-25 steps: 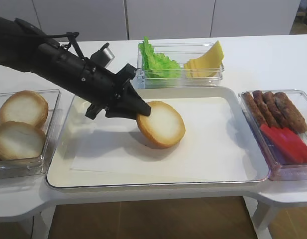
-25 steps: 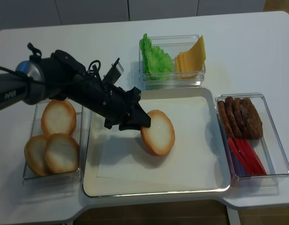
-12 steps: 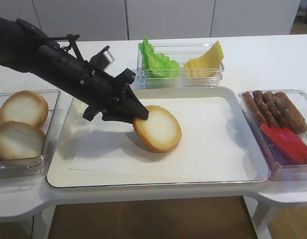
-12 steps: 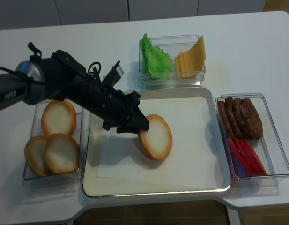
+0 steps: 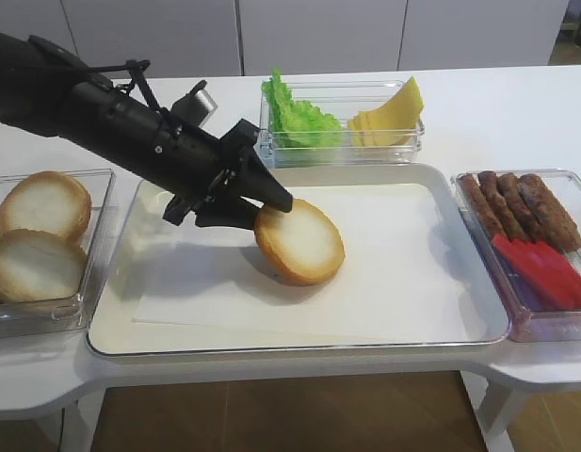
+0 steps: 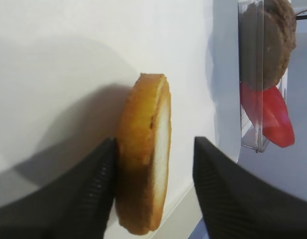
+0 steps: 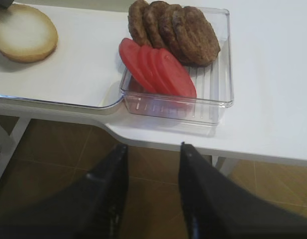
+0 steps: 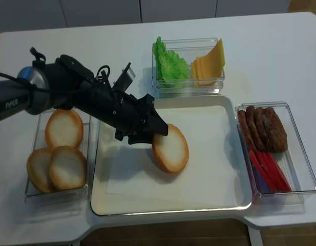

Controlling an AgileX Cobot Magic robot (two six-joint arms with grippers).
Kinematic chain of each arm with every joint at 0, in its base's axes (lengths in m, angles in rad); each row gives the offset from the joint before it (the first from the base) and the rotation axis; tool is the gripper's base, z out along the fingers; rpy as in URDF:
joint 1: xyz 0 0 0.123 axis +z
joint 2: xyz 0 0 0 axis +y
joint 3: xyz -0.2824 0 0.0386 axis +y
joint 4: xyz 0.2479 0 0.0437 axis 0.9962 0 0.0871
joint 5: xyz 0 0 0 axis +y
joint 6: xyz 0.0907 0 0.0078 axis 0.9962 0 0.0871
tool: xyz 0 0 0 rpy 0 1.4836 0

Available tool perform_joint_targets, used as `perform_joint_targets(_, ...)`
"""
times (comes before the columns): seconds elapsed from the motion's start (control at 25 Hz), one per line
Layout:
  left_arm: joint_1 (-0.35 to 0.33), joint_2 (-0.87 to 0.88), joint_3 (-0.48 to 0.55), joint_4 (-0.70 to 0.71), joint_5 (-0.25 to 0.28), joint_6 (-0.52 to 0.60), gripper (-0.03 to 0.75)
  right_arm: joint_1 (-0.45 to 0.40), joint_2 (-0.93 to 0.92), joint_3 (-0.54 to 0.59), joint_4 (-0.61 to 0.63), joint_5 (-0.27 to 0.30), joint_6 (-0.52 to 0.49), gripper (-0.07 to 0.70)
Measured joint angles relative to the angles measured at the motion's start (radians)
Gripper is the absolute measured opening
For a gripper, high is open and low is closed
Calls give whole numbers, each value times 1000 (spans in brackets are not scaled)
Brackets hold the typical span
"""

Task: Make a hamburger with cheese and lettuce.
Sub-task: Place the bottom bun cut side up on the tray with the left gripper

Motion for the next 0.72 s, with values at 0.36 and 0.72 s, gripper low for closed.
perform_joint_targets(0.36,0,0,0,-5,0,25,467,0,0,0,0,0,0,281)
perform_joint_targets(0.72,0,-53,-6,31,-57,43,470,0,0,0,0,0,0,281)
